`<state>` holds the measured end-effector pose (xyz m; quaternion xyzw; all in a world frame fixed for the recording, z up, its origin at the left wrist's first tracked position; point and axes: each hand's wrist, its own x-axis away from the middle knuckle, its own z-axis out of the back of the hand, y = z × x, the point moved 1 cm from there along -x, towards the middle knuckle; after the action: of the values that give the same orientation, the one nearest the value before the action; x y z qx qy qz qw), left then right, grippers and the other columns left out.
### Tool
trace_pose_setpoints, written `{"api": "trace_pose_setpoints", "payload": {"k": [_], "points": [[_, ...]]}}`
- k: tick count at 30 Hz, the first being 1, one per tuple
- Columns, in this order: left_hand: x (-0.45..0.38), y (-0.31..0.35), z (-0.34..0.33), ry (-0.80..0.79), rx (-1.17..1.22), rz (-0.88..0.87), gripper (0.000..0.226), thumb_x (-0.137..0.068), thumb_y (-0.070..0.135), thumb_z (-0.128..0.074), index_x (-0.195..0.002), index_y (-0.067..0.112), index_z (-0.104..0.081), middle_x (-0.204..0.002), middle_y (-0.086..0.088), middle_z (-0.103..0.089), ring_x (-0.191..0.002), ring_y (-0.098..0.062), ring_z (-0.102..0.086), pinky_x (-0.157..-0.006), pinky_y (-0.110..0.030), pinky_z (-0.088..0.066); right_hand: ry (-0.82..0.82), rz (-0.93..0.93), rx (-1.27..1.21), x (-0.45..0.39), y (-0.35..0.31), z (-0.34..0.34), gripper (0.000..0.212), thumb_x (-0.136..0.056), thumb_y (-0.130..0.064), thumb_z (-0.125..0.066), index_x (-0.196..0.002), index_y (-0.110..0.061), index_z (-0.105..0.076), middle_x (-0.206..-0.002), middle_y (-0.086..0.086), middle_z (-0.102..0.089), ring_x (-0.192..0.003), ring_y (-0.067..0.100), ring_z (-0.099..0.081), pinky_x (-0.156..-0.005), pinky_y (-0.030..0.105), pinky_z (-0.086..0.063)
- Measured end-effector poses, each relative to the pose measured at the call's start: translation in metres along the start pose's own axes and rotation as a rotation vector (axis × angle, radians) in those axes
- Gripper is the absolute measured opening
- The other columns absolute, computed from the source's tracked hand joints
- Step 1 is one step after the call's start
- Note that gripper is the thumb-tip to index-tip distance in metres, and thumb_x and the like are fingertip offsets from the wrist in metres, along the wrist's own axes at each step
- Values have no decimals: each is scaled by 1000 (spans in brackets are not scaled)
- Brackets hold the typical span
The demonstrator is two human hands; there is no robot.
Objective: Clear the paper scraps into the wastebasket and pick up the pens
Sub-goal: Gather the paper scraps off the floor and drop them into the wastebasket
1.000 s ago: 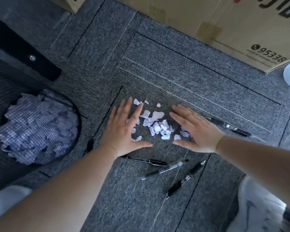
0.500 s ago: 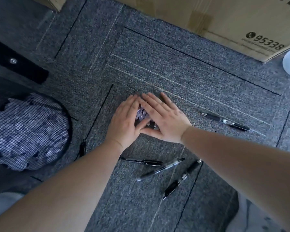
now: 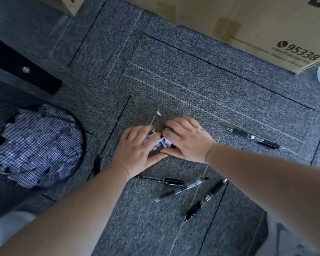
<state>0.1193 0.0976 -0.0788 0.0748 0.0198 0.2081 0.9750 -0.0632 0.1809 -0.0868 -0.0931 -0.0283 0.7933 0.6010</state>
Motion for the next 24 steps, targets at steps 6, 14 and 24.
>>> {"api": "trace_pose_setpoints", "payload": {"k": [6, 14, 24], "points": [[-7, 0, 5, 10, -28, -91, 32, -92, 46, -42, -100, 17, -53, -88, -5, -59, -75, -25, -54, -66, -37, -43, 16, 81, 14, -1, -1, 1, 21, -89, -40, -53, -98, -21, -51, -97, 4, -62, -87, 25, -58, -78, 37, -46], [-22, -1, 13, -131, -31, -208, 38, -62, 14, -82, -89, 10, -55, -62, -3, -52, -37, -19, -47, -36, -21, -30, -34, 124, -59, -7, -3, 5, 21, -92, -29, -54, -78, -13, -54, -61, -2, -54, -46, 16, -52, -44, 27, -45], [-43, -7, 31, -293, 157, -35, 17, -93, 8, -52, -110, 6, -51, -93, -9, -54, -43, -3, -30, -35, -17, -29, -49, -89, -286, -20, 29, 35, 28, -95, -32, -45, -73, -16, -51, -48, 3, -42, -40, 9, -46, -41, 11, -37]]}}
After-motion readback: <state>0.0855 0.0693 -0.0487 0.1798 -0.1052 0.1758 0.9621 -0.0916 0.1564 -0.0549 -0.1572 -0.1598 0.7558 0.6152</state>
